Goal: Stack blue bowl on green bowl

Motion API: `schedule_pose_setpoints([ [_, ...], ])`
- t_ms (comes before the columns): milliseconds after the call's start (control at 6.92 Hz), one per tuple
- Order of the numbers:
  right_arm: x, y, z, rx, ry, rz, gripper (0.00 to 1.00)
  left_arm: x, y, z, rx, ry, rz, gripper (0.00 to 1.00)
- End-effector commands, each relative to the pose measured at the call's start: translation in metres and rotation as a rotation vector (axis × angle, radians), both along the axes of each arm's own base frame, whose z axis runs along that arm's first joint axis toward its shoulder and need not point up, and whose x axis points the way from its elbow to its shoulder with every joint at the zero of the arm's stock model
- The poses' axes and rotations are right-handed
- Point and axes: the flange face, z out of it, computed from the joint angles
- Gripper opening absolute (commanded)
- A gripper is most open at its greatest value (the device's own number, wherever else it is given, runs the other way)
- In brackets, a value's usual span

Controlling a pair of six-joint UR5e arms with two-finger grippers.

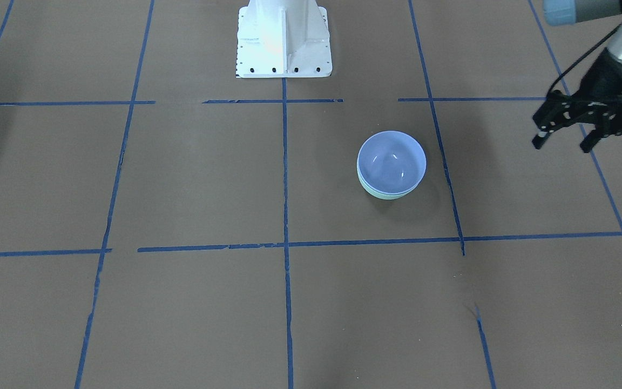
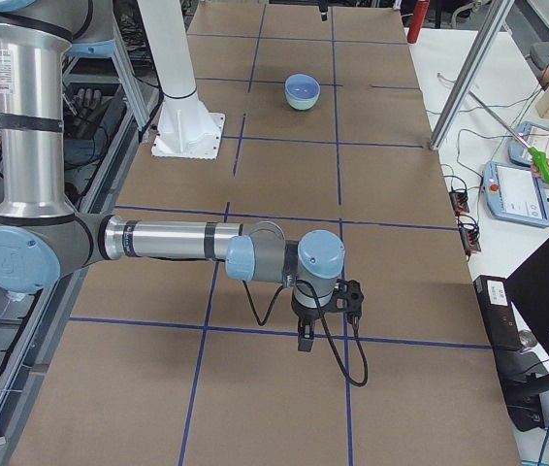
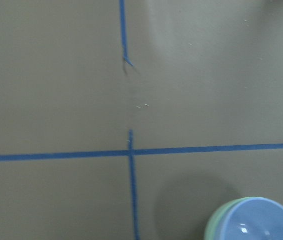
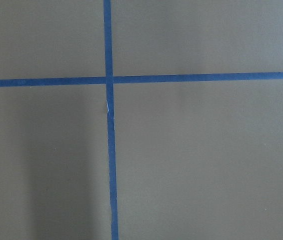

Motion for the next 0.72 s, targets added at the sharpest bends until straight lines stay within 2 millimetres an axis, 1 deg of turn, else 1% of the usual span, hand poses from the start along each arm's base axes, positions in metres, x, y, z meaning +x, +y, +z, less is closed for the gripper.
schedule_pose_setpoints([
  [0,0.0,0.0,0.0,0.0,0.0,0.001,1.0,-0.07,0.013,0.08,-0.058,-0.098,-0.006,1.0],
  [144,0.0,0.0,0.0,0.0,0.0,0.001,1.0,-0.111,0.029,0.129,-0.041,-0.161,0.047,1.0],
  [289,0.0,0.0,0.0,0.0,0.0,-0.001,1.0,-0.147,0.045,0.167,-0.024,-0.205,0.098,1.0],
  [433,0.0,0.0,0.0,0.0,0.0,0.001,1.0,-0.181,0.052,0.214,-0.045,-0.224,0.131,1.0],
  [578,0.0,0.0,0.0,0.0,0.0,0.001,1.0,-0.182,0.058,0.254,-0.046,-0.166,0.223,1.0],
])
